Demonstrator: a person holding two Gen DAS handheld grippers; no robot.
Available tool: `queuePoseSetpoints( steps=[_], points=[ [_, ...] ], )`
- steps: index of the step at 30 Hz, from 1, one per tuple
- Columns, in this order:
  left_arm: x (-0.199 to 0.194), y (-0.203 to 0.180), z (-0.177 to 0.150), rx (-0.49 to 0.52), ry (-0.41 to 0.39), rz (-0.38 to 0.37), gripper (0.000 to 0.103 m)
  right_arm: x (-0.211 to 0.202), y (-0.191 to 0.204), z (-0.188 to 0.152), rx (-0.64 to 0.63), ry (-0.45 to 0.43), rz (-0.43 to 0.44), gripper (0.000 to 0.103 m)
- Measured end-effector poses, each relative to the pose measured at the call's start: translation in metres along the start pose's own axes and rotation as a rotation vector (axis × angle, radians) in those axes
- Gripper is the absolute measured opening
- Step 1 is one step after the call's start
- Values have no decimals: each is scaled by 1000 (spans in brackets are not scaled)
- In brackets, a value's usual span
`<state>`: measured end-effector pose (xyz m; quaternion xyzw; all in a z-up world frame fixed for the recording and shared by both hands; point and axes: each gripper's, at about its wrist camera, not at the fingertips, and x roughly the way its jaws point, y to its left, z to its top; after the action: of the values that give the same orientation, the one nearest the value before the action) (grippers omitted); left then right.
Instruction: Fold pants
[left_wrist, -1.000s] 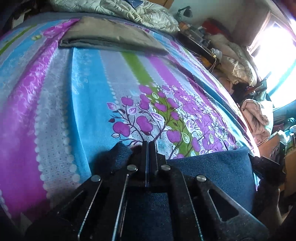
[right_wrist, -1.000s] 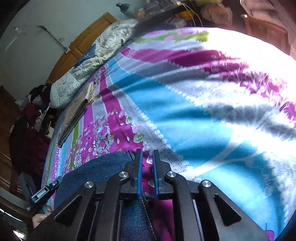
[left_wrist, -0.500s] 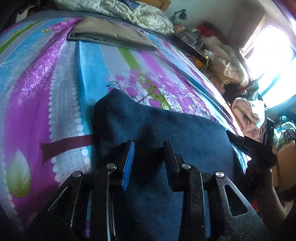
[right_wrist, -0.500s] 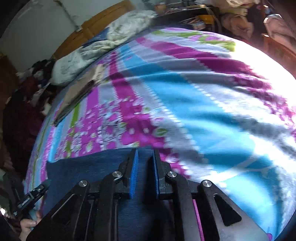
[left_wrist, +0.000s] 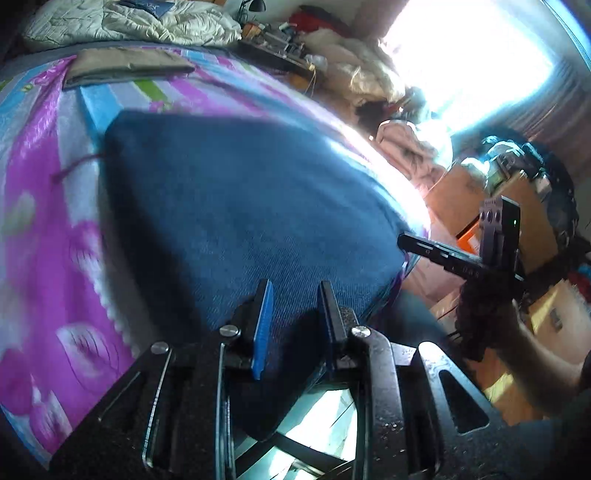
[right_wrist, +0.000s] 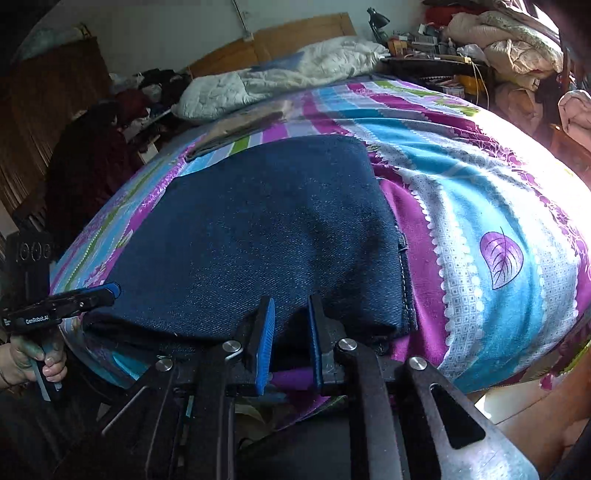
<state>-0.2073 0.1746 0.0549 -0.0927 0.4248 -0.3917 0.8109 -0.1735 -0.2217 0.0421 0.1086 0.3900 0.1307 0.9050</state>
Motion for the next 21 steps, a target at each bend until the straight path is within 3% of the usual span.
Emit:
queuePoseSetpoints(
  steps=[1,2,3,5,6,7,9,12,15,18,21],
  points=[
    [1,14,0,-31,-34,-8,1,-2,-1,3,7,9,2,14],
    [2,24,5,-82,-29,-17,0,-5,-1,9,13,18,1,15],
    [3,34,15,-137,-14,-39,0,-11,-1,14,20,2,-7,21],
    [-7,33,27,-110,-53,17,15,-24,-7,24,48,-48,-1,32],
    [-11,30,25,-87,-63,16,30,-28,-13,27,71,-62,9,43],
    [-10,30,21,-80,-54,16,37,-30,-20,28,88,-73,2,46],
    [-2,31,4,-84,16,26,37,-30,-32,32,100,-68,-18,47],
    [-10,43,2,-186,3,-4,36,-25,-45,43,76,-31,36,52],
    [-24,52,31,-228,-39,-20,44,-9,-52,57,27,18,77,65],
    [-23,54,58,-218,-42,-43,54,12,-66,70,53,70,127,65],
    [3,73,73,-276,30,-75,55,37,-79,75,99,138,190,65]
  ],
)
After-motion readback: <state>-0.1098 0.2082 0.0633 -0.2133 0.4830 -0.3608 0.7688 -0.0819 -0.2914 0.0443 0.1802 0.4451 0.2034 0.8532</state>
